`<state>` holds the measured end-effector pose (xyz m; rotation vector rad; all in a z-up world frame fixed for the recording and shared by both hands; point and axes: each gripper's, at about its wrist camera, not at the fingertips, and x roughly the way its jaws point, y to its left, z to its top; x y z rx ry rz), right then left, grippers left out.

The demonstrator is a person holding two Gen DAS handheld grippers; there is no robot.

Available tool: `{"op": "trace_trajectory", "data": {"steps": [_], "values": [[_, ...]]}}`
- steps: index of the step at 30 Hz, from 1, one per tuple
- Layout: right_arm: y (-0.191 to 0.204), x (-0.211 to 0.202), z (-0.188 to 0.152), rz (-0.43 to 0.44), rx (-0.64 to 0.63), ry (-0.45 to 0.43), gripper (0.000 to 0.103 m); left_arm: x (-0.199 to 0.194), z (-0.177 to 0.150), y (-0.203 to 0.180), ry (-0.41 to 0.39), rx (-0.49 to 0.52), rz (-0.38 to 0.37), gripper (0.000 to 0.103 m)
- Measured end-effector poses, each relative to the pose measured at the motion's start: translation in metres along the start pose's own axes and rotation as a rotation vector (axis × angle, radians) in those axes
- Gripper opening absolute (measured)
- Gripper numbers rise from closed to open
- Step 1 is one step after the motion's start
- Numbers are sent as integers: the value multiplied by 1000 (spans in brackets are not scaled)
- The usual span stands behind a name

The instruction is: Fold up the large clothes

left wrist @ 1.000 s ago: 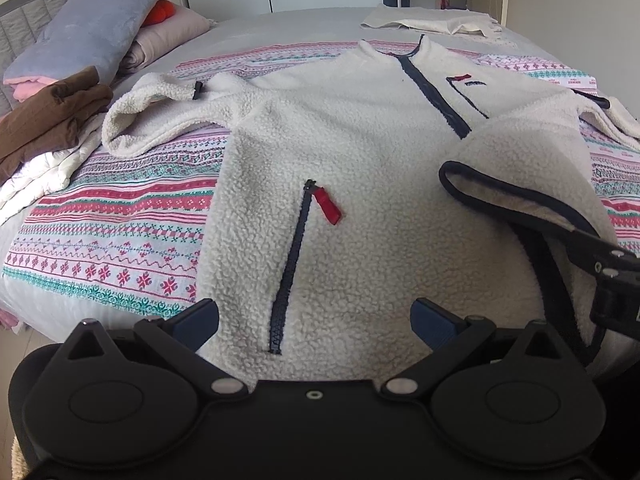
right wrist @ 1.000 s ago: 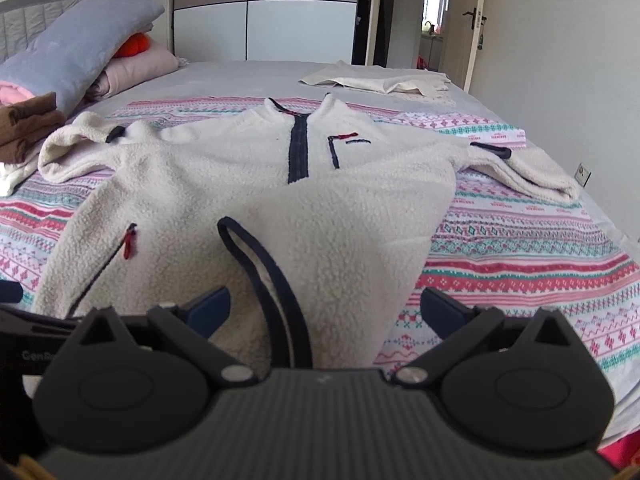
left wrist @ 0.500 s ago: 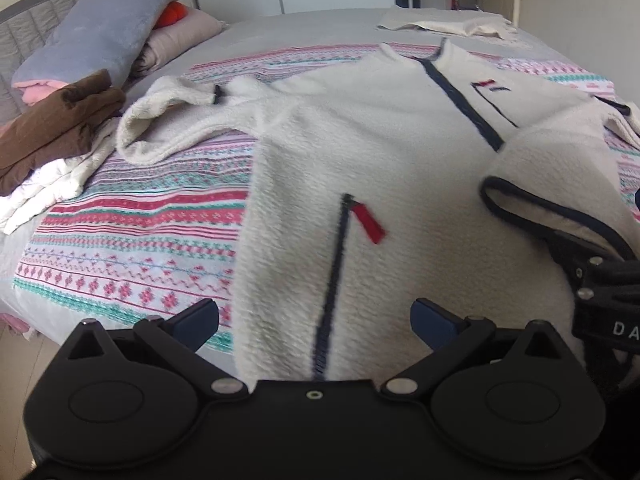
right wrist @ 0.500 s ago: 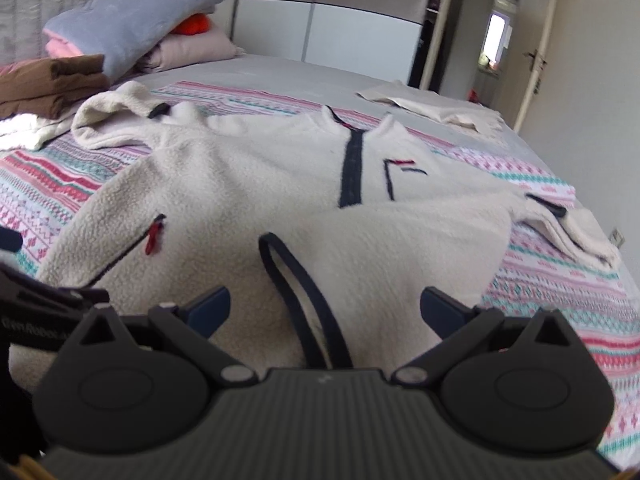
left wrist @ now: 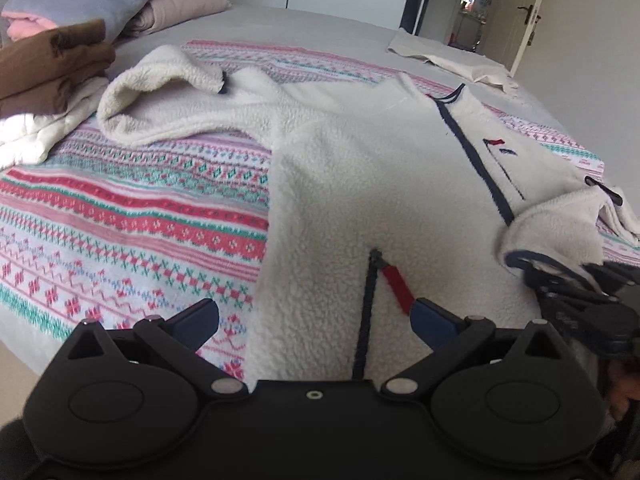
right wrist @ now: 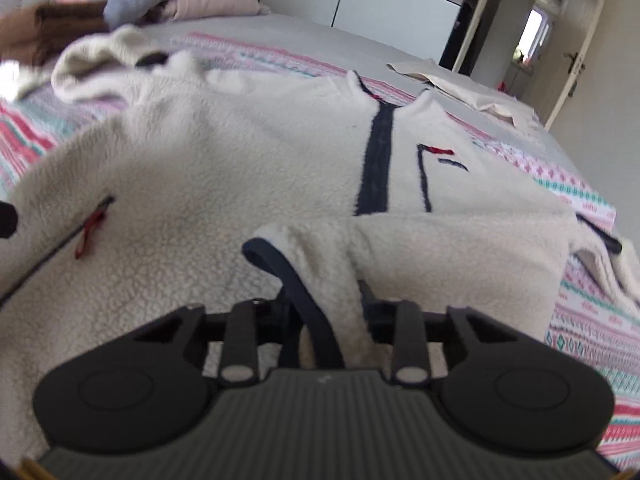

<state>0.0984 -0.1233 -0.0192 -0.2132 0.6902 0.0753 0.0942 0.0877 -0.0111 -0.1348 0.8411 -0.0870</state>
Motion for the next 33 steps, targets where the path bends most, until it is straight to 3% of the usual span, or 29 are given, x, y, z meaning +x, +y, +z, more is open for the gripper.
{"op": "trace_trajectory", "data": {"steps": [6,10,14,16,20,21,27,33], "values": [[-69,-64,-24,54,220,-29,25,-4,31,11,-53,38,-4,103],[-100,-111,-50,3,274,-47,25,-1,52,13,-99,104,75,103],[-136,-136,-78,-37,369,11,27,12,73,12,-126,213,181,103],[-156,-144,-93,-44,438,54,35,19,84,13,-123,263,189,103],[-187,-166,-110,-131,473,74,75,36,109,19,-112,324,197,103],[-192,-169,-108,-147,462,63,84,43,118,21,-107,338,193,103],[-222,-139,-52,-155,335,-8,101,89,180,22,-103,408,102,103],[-236,-40,38,-53,158,-32,102,171,239,14,-32,493,54,103]]}}
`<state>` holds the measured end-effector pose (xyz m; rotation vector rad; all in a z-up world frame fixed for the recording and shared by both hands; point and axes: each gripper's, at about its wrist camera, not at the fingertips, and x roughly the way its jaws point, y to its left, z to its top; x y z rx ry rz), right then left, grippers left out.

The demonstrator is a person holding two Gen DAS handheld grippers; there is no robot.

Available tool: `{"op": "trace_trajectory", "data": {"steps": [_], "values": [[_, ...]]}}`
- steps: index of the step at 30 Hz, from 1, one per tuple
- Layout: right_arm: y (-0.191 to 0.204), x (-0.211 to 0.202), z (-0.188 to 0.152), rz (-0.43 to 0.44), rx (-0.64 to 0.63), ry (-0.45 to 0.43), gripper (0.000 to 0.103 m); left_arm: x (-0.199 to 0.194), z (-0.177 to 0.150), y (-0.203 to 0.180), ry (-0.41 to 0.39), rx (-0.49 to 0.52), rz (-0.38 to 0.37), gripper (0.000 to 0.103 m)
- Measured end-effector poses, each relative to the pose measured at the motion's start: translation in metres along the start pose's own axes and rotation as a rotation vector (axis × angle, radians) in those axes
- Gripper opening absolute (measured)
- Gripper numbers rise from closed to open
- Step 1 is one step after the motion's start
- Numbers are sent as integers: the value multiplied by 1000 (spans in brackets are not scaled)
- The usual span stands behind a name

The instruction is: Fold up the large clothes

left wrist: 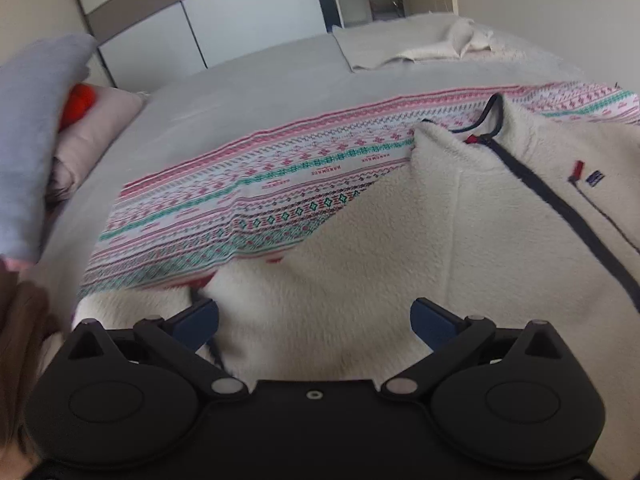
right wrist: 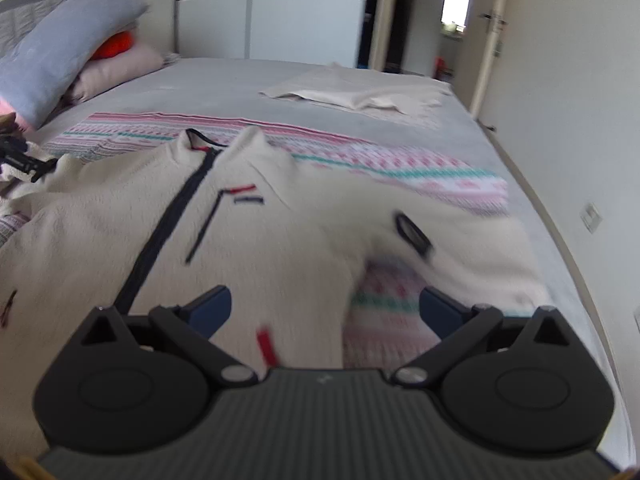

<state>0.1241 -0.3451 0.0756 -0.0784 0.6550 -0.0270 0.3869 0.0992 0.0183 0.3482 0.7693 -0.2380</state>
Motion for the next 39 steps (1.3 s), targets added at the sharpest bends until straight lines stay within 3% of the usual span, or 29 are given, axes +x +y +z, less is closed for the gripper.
{"op": "trace_trajectory", "data": {"steps": [4,8,12,14,17,18,20,22,23,24,26,31,33,35,36,37,39], "values": [[-11,84,51,64,-12,25,102,54,27,9,30,22,0,103],[-20,168,86,-4,-40,21,102,104,43,23,71,11,-11,103],[-30,246,108,-24,-9,76,102,138,44,37,134,-99,-135,101],[-29,282,113,-39,-52,90,102,141,38,41,129,-184,-231,92],[-25,329,113,-78,-118,120,100,135,33,32,89,-186,-283,84],[-29,339,113,-64,-100,111,100,132,32,28,82,-178,-288,77],[-42,349,115,-12,-9,100,99,129,32,26,72,-197,-319,50],[-58,355,112,69,119,121,82,126,30,25,69,-277,-336,35],[-61,352,110,96,139,112,62,125,29,23,57,-309,-313,26],[-60,347,108,134,140,99,33,122,27,20,43,-332,-291,24],[-55,335,107,164,160,88,12,115,22,11,-2,-376,-224,19],[-19,292,102,-47,69,-74,6,93,35,4,-186,-430,-35,15],[-11,274,106,-100,75,-133,4,87,53,5,-256,-432,33,4],[-4,262,109,-160,64,-168,3,74,72,13,-385,-416,181,0],[-2,259,111,-193,49,-187,0,71,82,20,-423,-430,192,0],[1,257,111,-229,35,-198,0,72,93,29,-412,-457,155,0],[-2,262,113,-348,-15,-213,0,83,109,44,-315,-469,-1,5]]}}
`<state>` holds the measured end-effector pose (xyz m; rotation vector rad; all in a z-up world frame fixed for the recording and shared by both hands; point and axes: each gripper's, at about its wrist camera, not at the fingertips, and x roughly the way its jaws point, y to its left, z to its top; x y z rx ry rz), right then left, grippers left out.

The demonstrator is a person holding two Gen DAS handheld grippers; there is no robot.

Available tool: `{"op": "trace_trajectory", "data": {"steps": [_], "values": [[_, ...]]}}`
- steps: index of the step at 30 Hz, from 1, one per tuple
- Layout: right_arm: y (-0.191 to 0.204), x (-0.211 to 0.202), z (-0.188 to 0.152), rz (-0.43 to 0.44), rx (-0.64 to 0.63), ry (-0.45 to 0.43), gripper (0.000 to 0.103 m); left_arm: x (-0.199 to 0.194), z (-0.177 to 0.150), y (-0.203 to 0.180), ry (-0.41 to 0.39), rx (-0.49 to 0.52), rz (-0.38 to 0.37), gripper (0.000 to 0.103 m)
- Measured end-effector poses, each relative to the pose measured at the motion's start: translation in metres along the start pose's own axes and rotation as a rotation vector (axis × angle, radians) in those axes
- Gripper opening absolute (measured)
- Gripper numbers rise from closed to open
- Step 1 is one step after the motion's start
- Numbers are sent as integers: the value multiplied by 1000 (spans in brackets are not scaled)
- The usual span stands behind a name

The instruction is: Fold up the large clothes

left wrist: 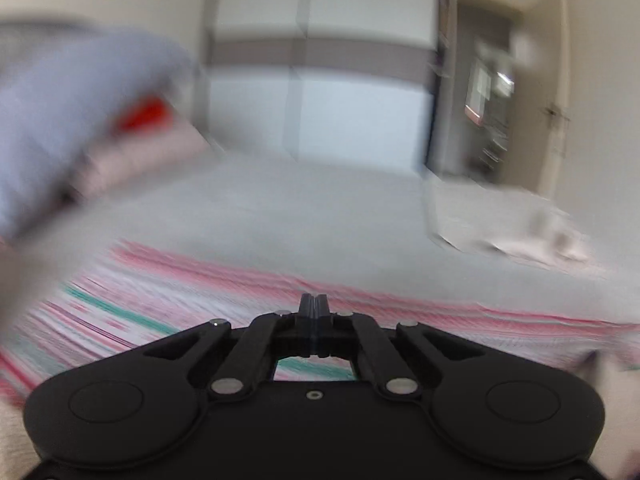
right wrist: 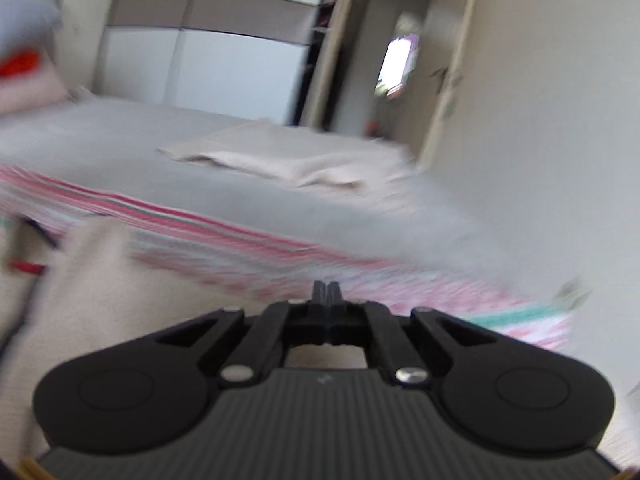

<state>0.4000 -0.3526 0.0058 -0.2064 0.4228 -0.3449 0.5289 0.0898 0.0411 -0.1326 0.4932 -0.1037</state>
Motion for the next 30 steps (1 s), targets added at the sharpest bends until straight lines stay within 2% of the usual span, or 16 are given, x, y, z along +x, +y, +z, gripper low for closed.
{"op": "trace_trajectory", "data": {"steps": [3,4,5,6,7,8,11,13,14,16,17,18,19,23,27,30], "values": [[-25,12,-1,182,112,58,3,22,-1,5,206,49,-164,13],[-32,18,-2,243,146,96,5,23,-7,6,230,87,-168,30],[-37,24,-3,291,164,128,22,26,-13,7,256,128,-178,60],[-41,29,-5,343,167,155,51,30,-20,10,303,154,-205,75],[-42,35,-6,378,164,173,67,35,-28,14,349,163,-231,90],[-41,39,-8,400,154,184,87,38,-35,17,379,163,-244,90],[-37,53,-7,422,104,215,91,51,-55,23,513,140,-312,90],[-33,68,-9,427,87,279,93,46,-73,17,530,129,-335,87],[-31,77,-12,442,90,327,92,39,-78,13,521,130,-348,85],[-23,90,-21,476,110,412,86,20,-86,4,500,80,-374,50],[-19,86,-23,485,91,381,60,13,-94,-1,488,44,-375,28],[-16,79,-23,527,90,361,33,2,-102,-8,466,18,-374,24],[-13,74,-23,549,112,361,29,-10,-110,-18,418,27,-338,21],[8,38,-22,374,37,282,12,-39,-111,-36,156,49,-142,14],[16,-12,-8,220,14,100,10,-43,-84,-52,1,71,-60,14],[11,-27,9,145,47,51,10,-45,-62,-66,-92,146,-36,14]]}}
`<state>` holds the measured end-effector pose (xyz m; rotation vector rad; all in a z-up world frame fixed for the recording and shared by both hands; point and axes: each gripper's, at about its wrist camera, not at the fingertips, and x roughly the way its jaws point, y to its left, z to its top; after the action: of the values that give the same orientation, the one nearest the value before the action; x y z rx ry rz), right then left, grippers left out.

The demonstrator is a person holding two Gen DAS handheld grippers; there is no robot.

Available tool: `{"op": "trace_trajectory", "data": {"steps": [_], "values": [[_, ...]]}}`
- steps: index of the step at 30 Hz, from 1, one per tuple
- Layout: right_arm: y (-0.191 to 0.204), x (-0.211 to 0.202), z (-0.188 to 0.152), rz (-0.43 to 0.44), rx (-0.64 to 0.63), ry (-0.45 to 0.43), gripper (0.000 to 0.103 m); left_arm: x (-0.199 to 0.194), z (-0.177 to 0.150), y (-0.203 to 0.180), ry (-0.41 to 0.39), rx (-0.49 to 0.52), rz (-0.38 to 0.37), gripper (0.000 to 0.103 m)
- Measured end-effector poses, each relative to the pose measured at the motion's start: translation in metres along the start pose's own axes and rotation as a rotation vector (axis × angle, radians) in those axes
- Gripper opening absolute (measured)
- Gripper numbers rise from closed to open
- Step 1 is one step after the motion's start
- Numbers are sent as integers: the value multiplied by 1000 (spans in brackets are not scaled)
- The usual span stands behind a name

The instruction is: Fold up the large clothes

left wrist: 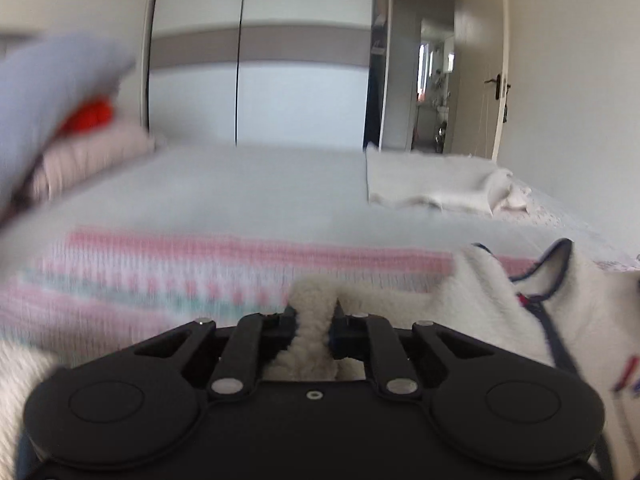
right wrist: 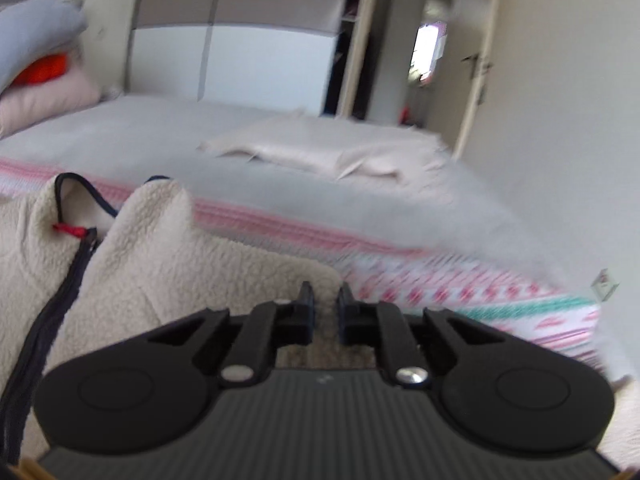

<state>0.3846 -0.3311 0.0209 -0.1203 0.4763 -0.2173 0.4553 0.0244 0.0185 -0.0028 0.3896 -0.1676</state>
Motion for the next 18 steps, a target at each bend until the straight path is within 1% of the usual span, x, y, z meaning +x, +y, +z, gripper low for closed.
{"op": "trace_trajectory", "data": {"steps": [2,4,5,6,7,8,9,10,11,12,13,14,15,17,18], "values": [[-6,8,2,-43,32,11,10,15,7,-10,-30,46,3,14],[-9,25,-2,-65,56,35,10,37,-2,-22,-28,135,40,14],[-9,37,-6,-70,72,60,10,52,-10,-29,-5,183,60,14],[-9,48,-12,-73,85,88,10,67,-21,-34,39,211,74,15],[-7,60,-18,-76,82,123,11,86,-33,-35,109,239,87,16],[-3,72,-26,-81,67,169,13,101,-47,-38,170,264,106,21],[0,80,-35,-93,46,185,16,103,-55,-43,163,298,133,22],[5,81,-38,-107,17,173,16,101,-55,-48,149,330,156,26],[8,80,-37,-120,-2,174,18,99,-54,-52,141,357,171,32],[9,77,-35,-126,-16,175,22,98,-53,-53,140,378,180,35],[8,73,-32,-126,-24,182,25,94,-52,-53,139,393,191,47],[5,68,-30,-114,-19,192,40,88,-47,-53,138,398,202,59],[0,58,-28,-97,-5,199,55,79,-42,-50,133,386,192,64],[-15,36,-26,-56,23,172,61,56,-32,-42,123,334,153,87],[-22,24,-26,-50,26,162,66,45,-29,-38,116,299,139,92]]}}
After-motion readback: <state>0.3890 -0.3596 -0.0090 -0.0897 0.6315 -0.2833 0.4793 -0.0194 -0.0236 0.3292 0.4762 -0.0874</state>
